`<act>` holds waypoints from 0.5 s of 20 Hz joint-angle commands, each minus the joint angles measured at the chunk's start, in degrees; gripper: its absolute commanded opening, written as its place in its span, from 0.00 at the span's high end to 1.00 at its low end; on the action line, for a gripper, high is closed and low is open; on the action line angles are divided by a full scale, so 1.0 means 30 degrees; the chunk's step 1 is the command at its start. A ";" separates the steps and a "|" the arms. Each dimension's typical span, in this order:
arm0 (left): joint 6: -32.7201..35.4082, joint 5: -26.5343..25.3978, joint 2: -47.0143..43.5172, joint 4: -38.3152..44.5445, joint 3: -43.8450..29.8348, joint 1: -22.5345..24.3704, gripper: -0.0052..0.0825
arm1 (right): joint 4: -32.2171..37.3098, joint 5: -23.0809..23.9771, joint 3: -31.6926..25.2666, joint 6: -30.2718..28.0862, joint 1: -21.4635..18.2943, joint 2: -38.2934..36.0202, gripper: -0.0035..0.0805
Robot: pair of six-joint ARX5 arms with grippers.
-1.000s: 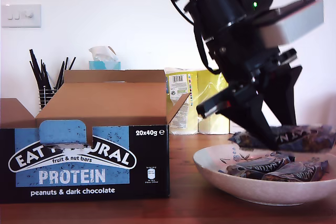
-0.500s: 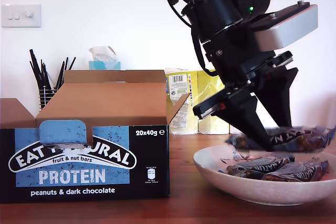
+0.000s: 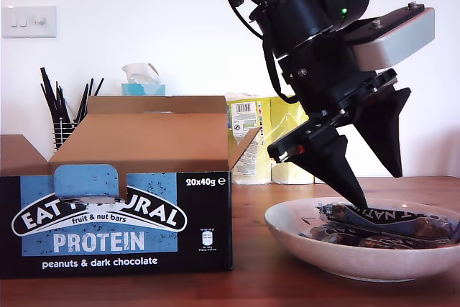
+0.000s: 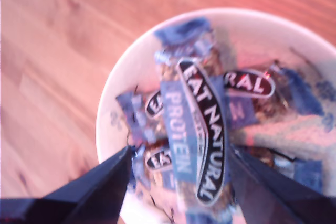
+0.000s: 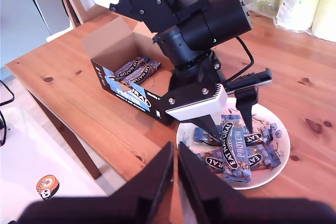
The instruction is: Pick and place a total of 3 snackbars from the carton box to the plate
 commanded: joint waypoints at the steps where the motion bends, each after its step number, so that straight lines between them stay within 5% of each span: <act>1: -0.0648 -0.0401 -0.1188 0.0066 -0.0102 0.0007 0.44 | 0.0095 0.0109 -0.0277 -0.0284 0.0073 -0.0240 0.97; 5: -0.4860 -0.1800 -0.3388 -0.0138 -0.0102 0.0058 0.94 | 0.0109 0.0801 -0.0277 -0.0561 0.0073 -0.0233 0.97; 10: -1.5176 -0.3388 -0.6280 -0.1355 -0.0102 0.0080 0.96 | 0.2229 0.1800 -0.0605 -0.1005 0.0073 0.0073 0.97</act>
